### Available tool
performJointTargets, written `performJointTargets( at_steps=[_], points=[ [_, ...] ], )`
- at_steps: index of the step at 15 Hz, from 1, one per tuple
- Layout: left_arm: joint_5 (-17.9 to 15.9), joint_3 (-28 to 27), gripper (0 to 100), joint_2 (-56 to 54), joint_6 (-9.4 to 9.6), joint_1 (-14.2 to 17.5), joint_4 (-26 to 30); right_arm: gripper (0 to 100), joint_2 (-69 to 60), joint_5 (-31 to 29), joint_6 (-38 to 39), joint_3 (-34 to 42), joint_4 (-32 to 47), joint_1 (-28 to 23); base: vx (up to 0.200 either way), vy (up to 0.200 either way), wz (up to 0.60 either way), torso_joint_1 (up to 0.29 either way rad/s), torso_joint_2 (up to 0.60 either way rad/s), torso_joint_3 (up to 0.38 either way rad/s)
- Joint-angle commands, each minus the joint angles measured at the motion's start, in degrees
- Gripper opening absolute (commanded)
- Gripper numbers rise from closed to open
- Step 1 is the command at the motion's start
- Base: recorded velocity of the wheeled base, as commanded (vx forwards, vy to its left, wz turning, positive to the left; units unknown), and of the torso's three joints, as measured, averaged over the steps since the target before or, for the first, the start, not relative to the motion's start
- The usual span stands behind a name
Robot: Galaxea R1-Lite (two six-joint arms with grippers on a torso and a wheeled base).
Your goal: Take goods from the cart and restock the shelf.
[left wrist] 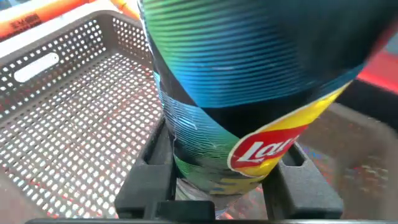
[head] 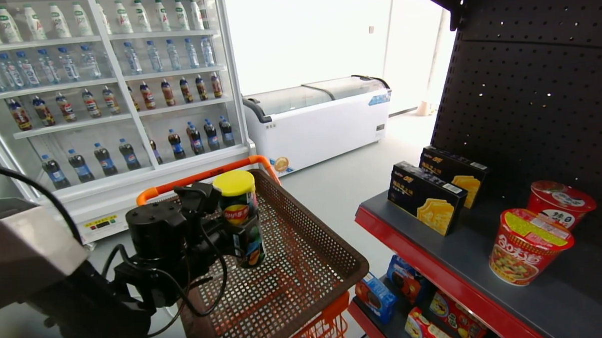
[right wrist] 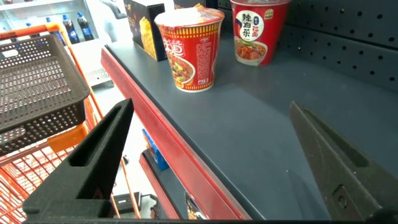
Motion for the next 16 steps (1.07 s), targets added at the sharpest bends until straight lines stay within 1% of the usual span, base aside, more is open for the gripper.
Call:
performJointTargets(
  at_steps=[1, 2, 3, 4, 6, 7, 8, 9, 10, 11, 12, 13, 14, 15, 16],
  points=[
    [-1.70, 2.93, 0, -16.34, -2.88, -1.07, 9.76, 100, 0.07, 0.00, 0.00, -0.02, -0.03, -0.02, 0.000, 0.000, 0.00, 0.000, 0.00, 0.000],
    [-1.70, 3.28, 0, -21.79, -4.90, -1.16, 15.65, 100, 0.07, 0.00, 0.00, -0.02, -0.03, -0.02, 0.000, 0.000, 0.00, 0.000, 0.00, 0.000],
    [-1.70, 3.37, 0, -28.73, -5.25, -0.63, 22.06, 100, 0.07, 0.00, 0.00, -0.02, -0.03, -0.02, 0.000, 0.000, 0.00, 0.000, 0.00, 0.000],
    [-1.70, 3.19, 0, -33.57, -5.16, -0.45, 27.60, 100, 0.07, 0.00, 0.00, 0.07, -0.03, -0.02, 0.000, 0.000, 0.00, 0.000, 0.00, 0.000],
    [-1.88, 3.72, 0, -41.39, -5.34, -0.36, 34.98, 100, 0.07, 0.00, 0.00, -0.02, -0.03, -0.02, 0.000, 0.000, 0.00, 0.000, 0.00, 0.000],
    [-2.23, 5.13, 0, -48.24, -7.36, -0.54, 40.87, 100, 0.07, 0.00, 0.00, -0.02, -0.03, -0.02, 0.000, 0.000, 0.00, 0.000, 0.00, 0.000],
    [-1.97, 6.00, 0, -52.46, -10.35, -0.63, 44.92, 100, 0.07, 0.00, 0.00, -0.02, -0.03, -0.02, 0.000, 0.000, 0.00, 0.000, 0.00, 0.000],
    [-1.97, 6.88, 0, -54.66, -11.05, -0.63, 46.67, 100, 0.07, 0.00, 0.00, -0.02, 0.05, -0.02, 0.000, 0.000, 0.00, 0.000, 0.00, 0.000],
    [-1.97, 10.93, 0, -59.06, -9.21, -0.54, 48.08, 100, 0.07, 0.00, 0.00, -0.02, -0.03, -0.02, 0.000, 0.000, 0.00, 0.000, 0.00, 0.000],
    [-1.97, 15.76, 0, -62.66, -4.72, -0.54, 47.20, 100, 0.07, 0.00, 0.00, -0.02, 0.05, -0.02, 0.000, 0.000, 0.00, 0.000, 0.00, 0.000],
    [-2.23, 19.89, 0, -65.30, -3.40, -0.19, 45.62, 100, 0.07, 0.00, 0.00, -0.02, -0.03, -0.02, 0.000, 0.000, 0.00, 0.000, 0.00, 0.000],
    [-3.73, 21.83, 0, -66.09, -3.40, 0.34, 44.12, 100, 0.07, 0.00, 0.00, -0.02, -0.03, -0.02, 0.000, 0.000, 0.00, 0.000, 0.00, 0.000],
    [-5.57, 21.91, 0, -66.35, -3.67, 1.57, 44.04, 100, 0.07, 0.00, 0.00, -0.02, 0.05, -0.02, 0.000, 0.000, 0.00, 0.000, 0.00, 0.000],
    [-6.28, 21.65, 0, -66.61, -4.28, 2.45, 43.77, 100, 0.07, 0.00, 0.00, -0.02, -0.03, -0.02, 0.000, 0.000, 0.00, 0.000, 0.00, 0.000],
    [-6.10, 21.65, 0, -66.97, -4.55, 2.62, 44.12, 100, 0.07, 0.00, 0.00, 0.07, 0.05, -0.02, 0.000, 0.000, 0.00, 0.000, 0.00, 0.000]
  ],
)
